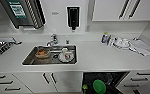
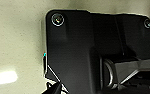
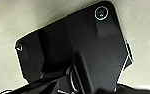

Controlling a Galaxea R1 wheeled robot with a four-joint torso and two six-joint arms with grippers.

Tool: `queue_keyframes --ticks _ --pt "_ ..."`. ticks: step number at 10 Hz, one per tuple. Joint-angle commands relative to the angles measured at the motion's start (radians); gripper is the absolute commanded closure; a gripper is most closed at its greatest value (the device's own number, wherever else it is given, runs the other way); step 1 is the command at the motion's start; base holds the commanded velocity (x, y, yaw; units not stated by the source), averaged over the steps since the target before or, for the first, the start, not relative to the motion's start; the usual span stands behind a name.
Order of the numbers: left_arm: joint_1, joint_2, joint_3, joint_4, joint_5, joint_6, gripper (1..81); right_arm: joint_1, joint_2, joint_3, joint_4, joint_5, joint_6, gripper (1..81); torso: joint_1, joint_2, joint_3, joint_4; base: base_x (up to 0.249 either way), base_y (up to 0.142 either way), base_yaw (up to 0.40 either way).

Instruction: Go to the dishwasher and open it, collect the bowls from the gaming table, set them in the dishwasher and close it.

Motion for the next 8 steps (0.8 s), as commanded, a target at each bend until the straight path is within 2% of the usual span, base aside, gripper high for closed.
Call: queue_keyframes --ticks 1,4,8 --pt "-0.007 -0.011 -0.009 0.001 0.049 -0.002 1.0 0.02 0.017 -0.056 -0.017 -0.076 -0.001 1.0 0.064 -0.1 0.0 0.0 0.0 0.0 0.0" --pt "-0.007 -0.011 -0.009 0.001 0.049 -0.002 1.0 0.02 0.023 -0.07 -0.015 -0.075 0.0 1.0 0.091 -0.144 0.0 0.0 0.0 0.0 0.0" --pt "-0.007 -0.013 -0.009 0.001 0.049 -0.002 1.0 0.018 0.029 -0.093 -0.003 -0.072 0.007 1.0 0.186 -0.297 0.0 0.0 0.0 0.0 0.0"
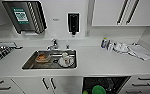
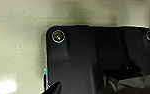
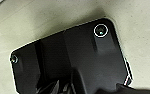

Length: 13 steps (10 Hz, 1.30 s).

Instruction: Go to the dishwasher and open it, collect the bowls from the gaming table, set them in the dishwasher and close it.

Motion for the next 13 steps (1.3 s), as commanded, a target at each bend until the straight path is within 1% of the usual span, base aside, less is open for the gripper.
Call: queue_keyframes --ticks 1,2,3,4,5,7,8,9,10,11,12,13 --pt "-0.017 -0.013 -0.009 0.001 0.047 -0.002 1.0 0.034 -0.009 -0.028 0.004 -0.066 0.012 1.0 0.063 -0.098 0.0 0.0 0.0 0.0 0.0" --pt "-0.019 -0.013 -0.009 0.001 0.047 -0.002 1.0 0.031 -0.007 -0.045 0.006 -0.064 0.016 1.0 0.084 -0.131 0.0 0.0 0.0 0.0 0.0" --pt "-0.019 -0.013 -0.009 -0.001 0.047 -0.002 1.0 0.031 -0.007 -0.055 0.066 -0.058 0.058 1.0 0.109 -0.171 0.0 0.0 0.0 0.0 0.0" --pt "-0.019 -0.013 -0.009 -0.001 0.047 -0.002 1.0 0.035 -0.007 -0.064 0.131 -0.056 0.073 1.0 0.13 -0.205 0.0 0.0 0.0 0.0 0.0" --pt "-0.019 -0.016 -0.009 -0.001 0.047 -0.002 1.0 0.04 -0.007 -0.09 0.24 -0.053 0.081 1.0 0.152 -0.241 0.0 0.0 0.0 0.0 0.0" --pt "-0.019 -0.017 -0.009 -0.001 0.047 -0.002 1.0 0.043 -0.006 -0.119 0.364 -0.053 0.083 1.0 0.197 -0.313 0.0 0.0 0.0 0.0 0.0" --pt "-0.019 -0.014 -0.009 -0.001 0.047 -0.002 1.0 0.044 -0.007 -0.125 0.419 -0.053 0.084 1.0 0.221 -0.351 0.001 0.0 0.0 0.0 0.0" --pt "-0.019 -0.014 -0.009 -0.001 0.047 -0.002 1.0 0.044 -0.007 -0.133 0.46 -0.053 0.084 1.0 0.243 -0.388 0.001 0.0 0.0 0.0 0.0" --pt "-0.019 -0.016 -0.009 0.001 0.047 -0.002 1.0 0.044 -0.007 -0.148 0.527 -0.053 0.084 1.0 0.269 -0.428 0.002 0.0 0.0 0.0 0.0" --pt "-0.019 -0.017 -0.009 -0.001 0.047 -0.002 1.0 0.043 -0.007 -0.16 0.586 -0.055 0.084 1.0 0.227 -0.364 0.002 0.0 0.0 0.0 0.0" --pt "-0.019 -0.017 -0.009 0.001 0.047 -0.002 1.0 0.043 -0.007 -0.171 0.649 -0.056 0.084 1.0 0.248 -0.398 0.002 0.0 0.0 0.0 0.0" --pt "-0.018 -0.016 -0.009 0.001 0.049 -0.002 1.0 0.041 -0.007 -0.18 0.734 -0.058 0.084 1.0 0.261 -0.422 0.002 0.0 0.0 0.0 0.0"
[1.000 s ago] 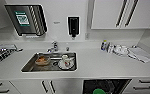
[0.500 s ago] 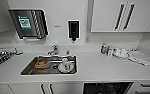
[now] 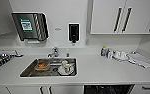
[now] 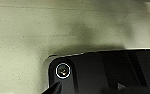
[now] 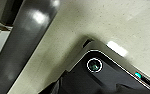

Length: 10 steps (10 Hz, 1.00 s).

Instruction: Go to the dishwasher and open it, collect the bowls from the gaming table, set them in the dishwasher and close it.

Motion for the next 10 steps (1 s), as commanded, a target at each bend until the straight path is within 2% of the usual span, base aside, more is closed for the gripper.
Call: queue_keyframes --ticks 1,4,7,10 --pt "-0.041 -0.015 -0.009 0.0 0.042 -0.002 1.0 0.062 -0.024 -0.024 0.177 -0.059 0.005 1.0 -0.001 0.002 0.0 0.0 0.0 0.0 0.0" --pt "-0.038 -0.019 -0.009 0.0 0.043 -0.002 1.0 0.077 -0.022 -0.007 0.299 -0.06 0.005 1.0 0.003 -0.005 0.0 0.0 0.0 0.0 0.0" --pt "-0.032 -0.025 -0.009 0.0 0.045 -0.002 1.0 0.136 -0.025 0.01 0.394 -0.071 0.005 1.0 0.003 -0.005 0.0 0.0 0.0 0.0 0.0" --pt "-0.024 -0.037 -0.009 0.0 0.043 -0.002 1.0 0.214 -0.025 0.091 0.409 -0.071 0.005 1.0 0.003 -0.005 0.0 0.0 0.0 0.0 0.0"
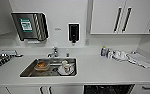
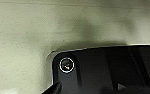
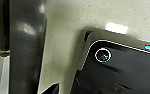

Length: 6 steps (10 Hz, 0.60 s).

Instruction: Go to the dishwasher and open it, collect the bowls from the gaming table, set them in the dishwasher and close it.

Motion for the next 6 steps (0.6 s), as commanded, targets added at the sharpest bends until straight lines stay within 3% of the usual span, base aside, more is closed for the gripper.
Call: queue_keyframes --ticks 1,6 --pt "-0.041 -0.028 -0.009 0.002 0.037 -0.002 1.0 0.181 -0.019 0.068 0.032 -0.043 -0.001 1.0 0.0 0.0 0.0 0.0 0.0 0.0 0.0" --pt "-0.041 -0.022 -0.007 0.01 0.039 -0.002 1.0 0.219 -0.023 0.073 0.018 -0.075 -0.038 1.0 0.0 0.0 0.0 0.0 0.0 0.0 0.0"
